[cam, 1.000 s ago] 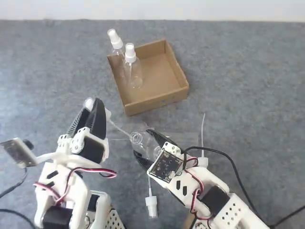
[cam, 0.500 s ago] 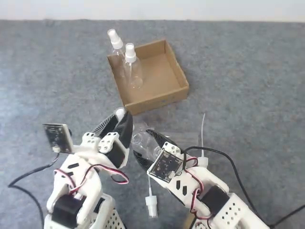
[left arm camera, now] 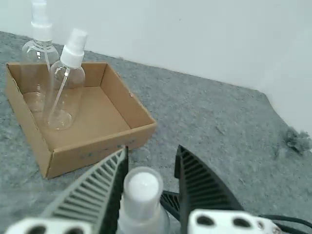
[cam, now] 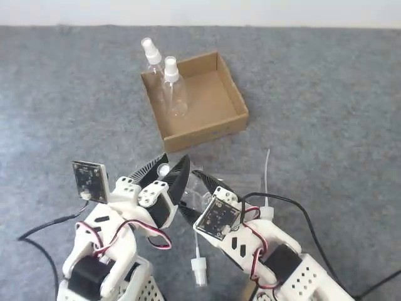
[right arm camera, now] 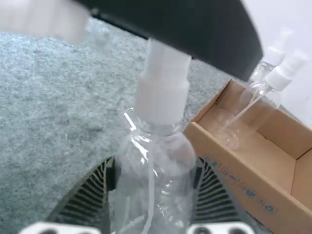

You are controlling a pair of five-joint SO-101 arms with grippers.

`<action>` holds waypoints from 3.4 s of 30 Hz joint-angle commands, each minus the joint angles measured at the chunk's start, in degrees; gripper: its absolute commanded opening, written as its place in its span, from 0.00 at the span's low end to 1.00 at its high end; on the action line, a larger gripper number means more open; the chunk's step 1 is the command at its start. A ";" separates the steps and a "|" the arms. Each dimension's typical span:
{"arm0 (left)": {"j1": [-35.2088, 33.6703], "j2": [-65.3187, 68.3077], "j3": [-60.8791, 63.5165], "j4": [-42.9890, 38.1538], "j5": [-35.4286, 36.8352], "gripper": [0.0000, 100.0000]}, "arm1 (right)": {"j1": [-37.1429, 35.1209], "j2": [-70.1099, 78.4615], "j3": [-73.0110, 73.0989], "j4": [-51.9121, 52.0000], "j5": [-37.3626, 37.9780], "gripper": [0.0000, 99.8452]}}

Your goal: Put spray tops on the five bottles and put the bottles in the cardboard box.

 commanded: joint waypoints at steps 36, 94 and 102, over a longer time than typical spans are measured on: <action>-7.38 -1.32 4.62 -5.27 0.97 0.15 | 3.82 -1.27 -0.79 -3.38 -3.43 0.03; -1.23 -1.32 13.76 -12.13 -1.67 0.14 | 3.82 -1.36 -2.99 -6.20 -7.03 0.03; -1.14 -1.32 12.88 -11.78 -1.58 0.14 | 4.09 -1.36 -2.99 -5.93 -6.77 0.03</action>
